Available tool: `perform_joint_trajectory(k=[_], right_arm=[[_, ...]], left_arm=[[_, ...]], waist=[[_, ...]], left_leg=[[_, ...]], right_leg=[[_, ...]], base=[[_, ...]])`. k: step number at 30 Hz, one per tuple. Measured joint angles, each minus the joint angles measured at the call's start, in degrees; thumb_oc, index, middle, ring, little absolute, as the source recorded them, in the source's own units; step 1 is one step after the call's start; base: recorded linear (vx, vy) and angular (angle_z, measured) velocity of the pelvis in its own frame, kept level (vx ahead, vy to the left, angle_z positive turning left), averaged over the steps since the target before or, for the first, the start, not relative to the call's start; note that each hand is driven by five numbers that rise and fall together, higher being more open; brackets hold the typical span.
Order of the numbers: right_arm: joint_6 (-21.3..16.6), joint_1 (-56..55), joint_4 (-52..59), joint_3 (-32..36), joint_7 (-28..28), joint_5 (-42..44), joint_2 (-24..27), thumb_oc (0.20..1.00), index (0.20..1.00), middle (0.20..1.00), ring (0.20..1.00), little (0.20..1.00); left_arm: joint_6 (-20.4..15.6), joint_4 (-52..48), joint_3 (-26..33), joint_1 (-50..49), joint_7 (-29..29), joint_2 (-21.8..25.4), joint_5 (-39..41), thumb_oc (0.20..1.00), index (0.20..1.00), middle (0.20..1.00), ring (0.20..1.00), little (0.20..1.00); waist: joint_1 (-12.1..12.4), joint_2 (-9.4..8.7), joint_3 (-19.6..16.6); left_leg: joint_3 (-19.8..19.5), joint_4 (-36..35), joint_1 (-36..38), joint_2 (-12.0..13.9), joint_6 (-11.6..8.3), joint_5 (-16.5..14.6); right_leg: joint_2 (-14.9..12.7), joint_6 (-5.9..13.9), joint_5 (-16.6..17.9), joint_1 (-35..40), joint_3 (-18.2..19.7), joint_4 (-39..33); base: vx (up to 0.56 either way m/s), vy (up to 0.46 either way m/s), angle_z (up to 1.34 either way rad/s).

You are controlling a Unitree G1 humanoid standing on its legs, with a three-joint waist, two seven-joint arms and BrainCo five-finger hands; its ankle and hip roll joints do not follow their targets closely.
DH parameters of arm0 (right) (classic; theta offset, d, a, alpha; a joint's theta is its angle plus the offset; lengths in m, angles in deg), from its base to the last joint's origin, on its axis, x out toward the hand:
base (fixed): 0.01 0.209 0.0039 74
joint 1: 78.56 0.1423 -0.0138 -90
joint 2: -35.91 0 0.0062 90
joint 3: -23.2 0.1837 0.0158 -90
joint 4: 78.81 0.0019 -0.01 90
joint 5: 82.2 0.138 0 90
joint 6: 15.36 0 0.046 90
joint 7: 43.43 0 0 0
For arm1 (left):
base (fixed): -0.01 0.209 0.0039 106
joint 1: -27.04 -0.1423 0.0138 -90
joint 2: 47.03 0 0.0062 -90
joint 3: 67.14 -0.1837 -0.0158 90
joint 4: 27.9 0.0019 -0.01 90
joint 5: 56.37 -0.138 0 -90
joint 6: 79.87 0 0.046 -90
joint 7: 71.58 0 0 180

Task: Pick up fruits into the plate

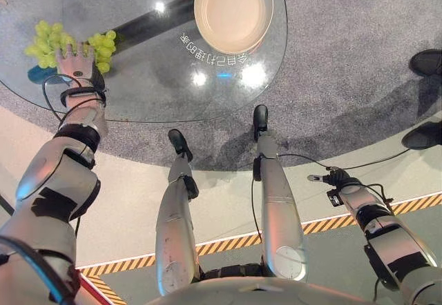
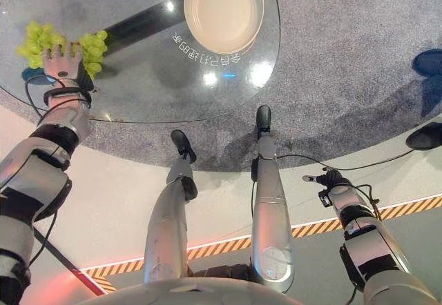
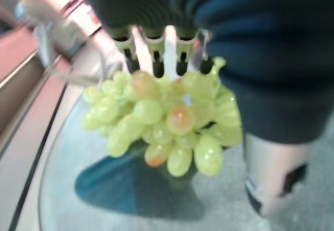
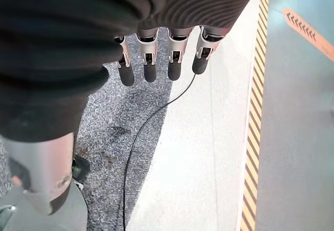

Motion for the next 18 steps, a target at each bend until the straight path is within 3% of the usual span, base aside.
perform_joint_trajectory(k=[6, 18], right_arm=[[0.13, 0.02, 1.92, -0.03, -0.07, 2.23, 0.37, 1.000, 1.000, 1.000, 1.000, 1.000], [-1.88, -0.11, 2.37, -0.95, -0.14, 3.68, 0.68, 1.000, 1.000, 1.000, 1.000, 1.000]], left_arm=[[1.12, 2.96, 1.44, 2.63, 1.98, 0.00, 4.20, 1.000, 1.000, 1.000, 1.000, 1.000], [2.15, 4.05, 1.31, 4.67, -2.65, 0.10, 6.72, 1.000, 1.000, 1.000, 1.000, 1.000]], waist=[[-1.55, -0.36, -0.19], [-2.01, -1.45, -0.80]], left_leg=[[0.08, 0.95, -1.15, 0.15, -0.05, -0.50], [0.01, 3.62, -4.56, 0.66, -0.08, -1.52]], right_leg=[[0.06, -0.08, 0.07, -0.85, 0.19, 0.07], [0.38, -0.40, 0.35, -3.19, 0.49, 0.27]], base=[[0.00, 0.000, -0.01], [0.00, 0.001, -0.01]])
